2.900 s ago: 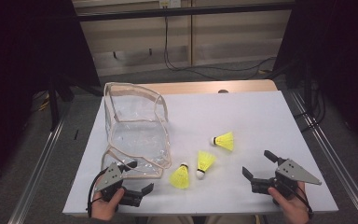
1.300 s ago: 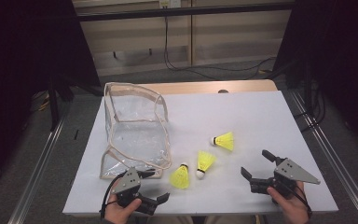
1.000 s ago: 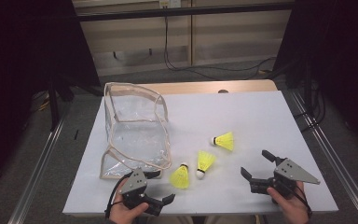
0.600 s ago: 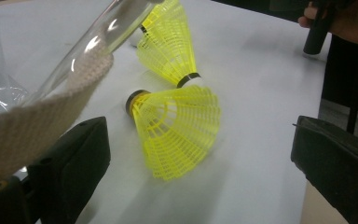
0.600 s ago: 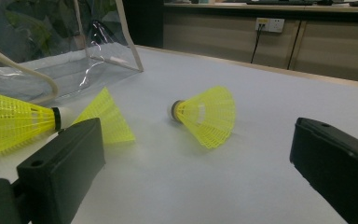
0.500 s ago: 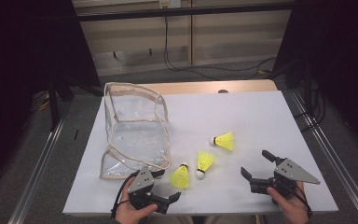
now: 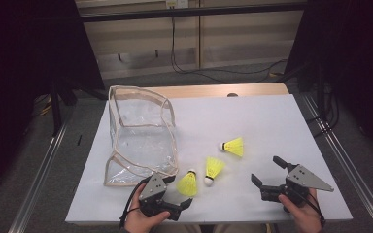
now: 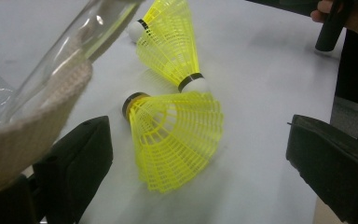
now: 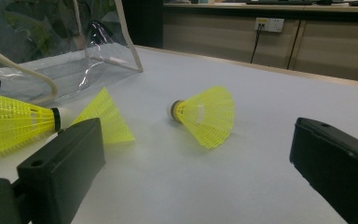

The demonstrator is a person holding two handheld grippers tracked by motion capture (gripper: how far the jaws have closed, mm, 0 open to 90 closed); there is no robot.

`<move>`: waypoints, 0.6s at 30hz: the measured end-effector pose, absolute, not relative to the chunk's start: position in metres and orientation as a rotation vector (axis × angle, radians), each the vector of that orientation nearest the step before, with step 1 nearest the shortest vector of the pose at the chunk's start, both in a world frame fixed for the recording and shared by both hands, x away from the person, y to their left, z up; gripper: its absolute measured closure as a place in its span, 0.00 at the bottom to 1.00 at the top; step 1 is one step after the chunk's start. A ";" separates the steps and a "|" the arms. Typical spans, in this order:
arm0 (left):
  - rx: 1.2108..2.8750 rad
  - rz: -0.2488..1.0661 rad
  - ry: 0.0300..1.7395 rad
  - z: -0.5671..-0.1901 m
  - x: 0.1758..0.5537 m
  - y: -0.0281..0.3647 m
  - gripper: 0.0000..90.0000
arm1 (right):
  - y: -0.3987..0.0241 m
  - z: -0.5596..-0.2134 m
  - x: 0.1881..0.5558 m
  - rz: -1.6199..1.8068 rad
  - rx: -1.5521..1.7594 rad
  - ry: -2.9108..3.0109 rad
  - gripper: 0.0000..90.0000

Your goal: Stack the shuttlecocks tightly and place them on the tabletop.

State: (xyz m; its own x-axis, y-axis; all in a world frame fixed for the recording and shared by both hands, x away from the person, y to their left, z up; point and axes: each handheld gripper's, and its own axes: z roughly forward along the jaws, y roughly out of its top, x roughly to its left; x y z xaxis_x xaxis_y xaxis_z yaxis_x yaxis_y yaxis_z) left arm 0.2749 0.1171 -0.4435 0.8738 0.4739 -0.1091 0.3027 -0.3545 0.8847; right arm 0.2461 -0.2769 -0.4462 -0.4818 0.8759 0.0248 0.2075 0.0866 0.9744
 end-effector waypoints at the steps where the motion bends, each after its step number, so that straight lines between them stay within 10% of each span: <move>1: 1.969 0.205 0.571 -0.443 0.275 0.116 0.08 | -0.277 -0.446 0.246 1.430 1.070 1.769 0.03; 18: 1.975 0.237 0.624 -0.446 0.273 0.108 0.13 | -0.277 -0.446 0.246 1.430 1.073 1.770 0.03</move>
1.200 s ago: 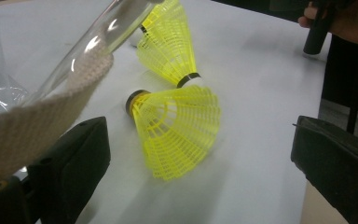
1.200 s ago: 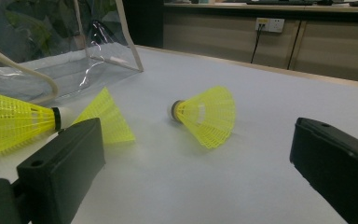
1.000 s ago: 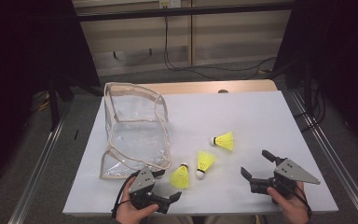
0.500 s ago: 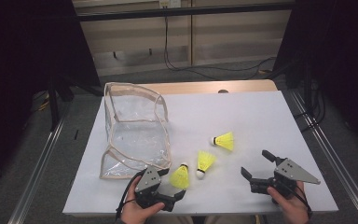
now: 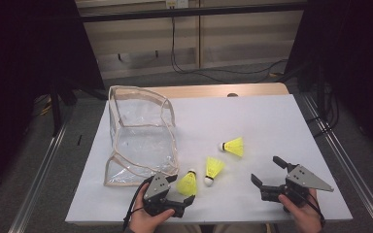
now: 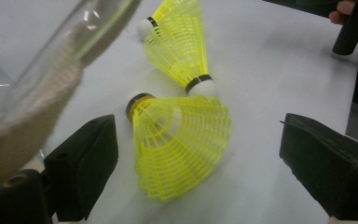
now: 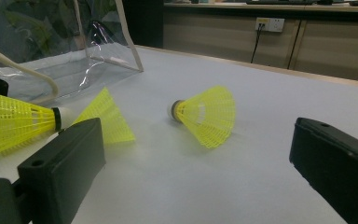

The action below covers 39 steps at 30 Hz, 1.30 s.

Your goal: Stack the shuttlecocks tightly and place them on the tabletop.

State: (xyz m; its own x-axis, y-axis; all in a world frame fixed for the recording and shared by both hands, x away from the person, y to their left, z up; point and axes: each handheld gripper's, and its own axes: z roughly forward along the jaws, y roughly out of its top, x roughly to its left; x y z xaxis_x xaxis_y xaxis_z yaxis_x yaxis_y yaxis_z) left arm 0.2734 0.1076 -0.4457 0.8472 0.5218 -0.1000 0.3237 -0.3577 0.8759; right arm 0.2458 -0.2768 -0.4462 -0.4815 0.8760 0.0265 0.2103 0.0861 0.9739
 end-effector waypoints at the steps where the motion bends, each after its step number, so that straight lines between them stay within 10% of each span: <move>1: 1.981 0.242 0.627 -0.446 0.273 0.107 0.14 | -0.277 -0.446 0.246 1.431 1.071 1.770 0.03; 17: 2.004 0.308 0.680 -0.449 0.276 0.101 0.35 | -0.277 -0.447 0.246 1.431 1.073 1.774 0.03; 29: 2.025 0.389 0.753 -0.448 0.275 0.103 0.93 | -0.277 -0.446 0.246 1.432 1.072 1.772 0.03; 39: 1.982 0.359 0.775 -0.438 0.268 0.105 1.00 | -0.278 -0.446 0.246 1.436 1.073 1.770 0.03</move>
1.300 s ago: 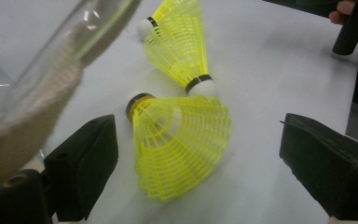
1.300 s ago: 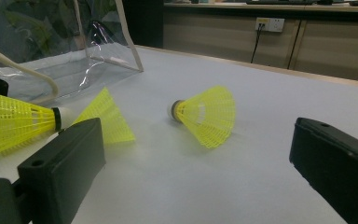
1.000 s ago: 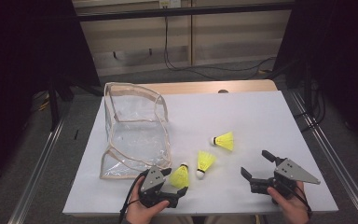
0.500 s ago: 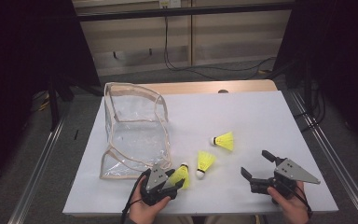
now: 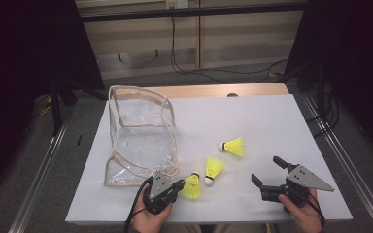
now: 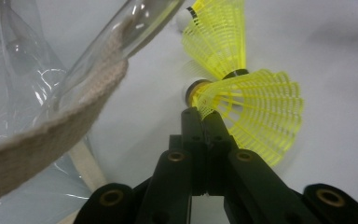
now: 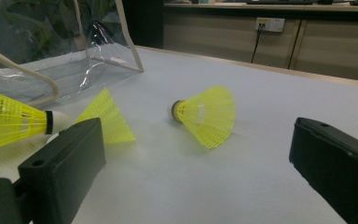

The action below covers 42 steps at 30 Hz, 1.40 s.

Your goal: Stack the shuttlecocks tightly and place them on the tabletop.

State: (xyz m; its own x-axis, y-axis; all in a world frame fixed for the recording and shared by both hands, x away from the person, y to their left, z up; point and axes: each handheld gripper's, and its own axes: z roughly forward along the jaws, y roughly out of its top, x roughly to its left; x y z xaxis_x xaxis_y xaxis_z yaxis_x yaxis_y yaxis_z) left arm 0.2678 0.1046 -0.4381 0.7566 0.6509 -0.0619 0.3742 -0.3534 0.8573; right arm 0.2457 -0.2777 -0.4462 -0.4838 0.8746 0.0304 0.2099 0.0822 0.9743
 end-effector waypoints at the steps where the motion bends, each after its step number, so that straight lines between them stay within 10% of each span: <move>1: 1.970 0.340 0.773 -0.435 0.266 0.104 1.00 | -0.278 -0.446 0.246 1.438 1.078 1.767 0.03; 42: 1.886 0.178 0.712 -0.366 0.271 0.062 1.00 | -0.280 -0.445 0.245 1.437 1.074 1.750 0.03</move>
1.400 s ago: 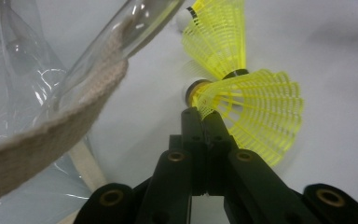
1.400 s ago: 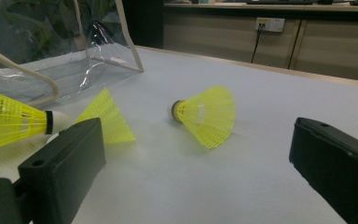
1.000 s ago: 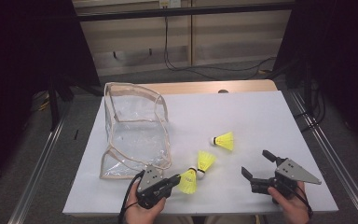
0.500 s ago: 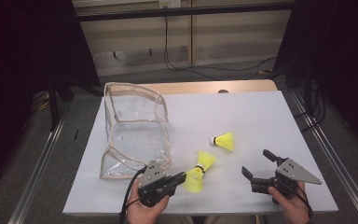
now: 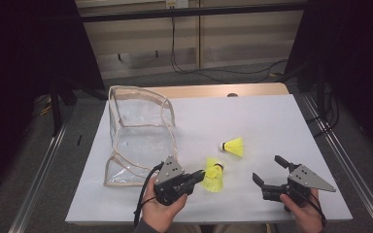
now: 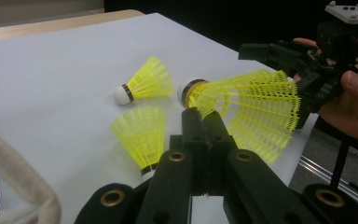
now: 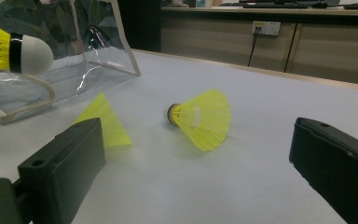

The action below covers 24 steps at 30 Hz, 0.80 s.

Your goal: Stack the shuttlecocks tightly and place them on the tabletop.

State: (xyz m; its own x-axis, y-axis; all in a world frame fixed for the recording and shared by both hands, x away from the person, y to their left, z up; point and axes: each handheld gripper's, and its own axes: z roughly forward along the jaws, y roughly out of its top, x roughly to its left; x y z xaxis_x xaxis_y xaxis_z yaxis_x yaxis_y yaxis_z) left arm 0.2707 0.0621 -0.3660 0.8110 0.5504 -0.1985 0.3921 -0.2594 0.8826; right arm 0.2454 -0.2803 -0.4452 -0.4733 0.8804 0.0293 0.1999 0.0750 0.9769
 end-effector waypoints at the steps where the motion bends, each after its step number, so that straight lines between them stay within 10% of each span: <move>1: 1.887 0.181 0.711 -0.365 0.272 0.060 1.00 | -0.280 -0.445 0.245 1.437 1.075 1.750 0.03; 24: 1.888 0.189 0.768 -0.359 0.304 0.033 1.00 | -0.281 -0.445 0.246 1.438 1.075 1.746 0.03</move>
State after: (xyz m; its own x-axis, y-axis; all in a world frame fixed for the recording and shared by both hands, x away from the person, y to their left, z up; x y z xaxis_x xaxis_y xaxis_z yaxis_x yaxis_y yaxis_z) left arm 0.3040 0.0326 -0.3587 0.7825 0.5865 -0.2091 0.4223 -0.2530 0.8705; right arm 0.2456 -0.2813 -0.4451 -0.4718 0.8812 0.0297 0.1981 0.0731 0.9775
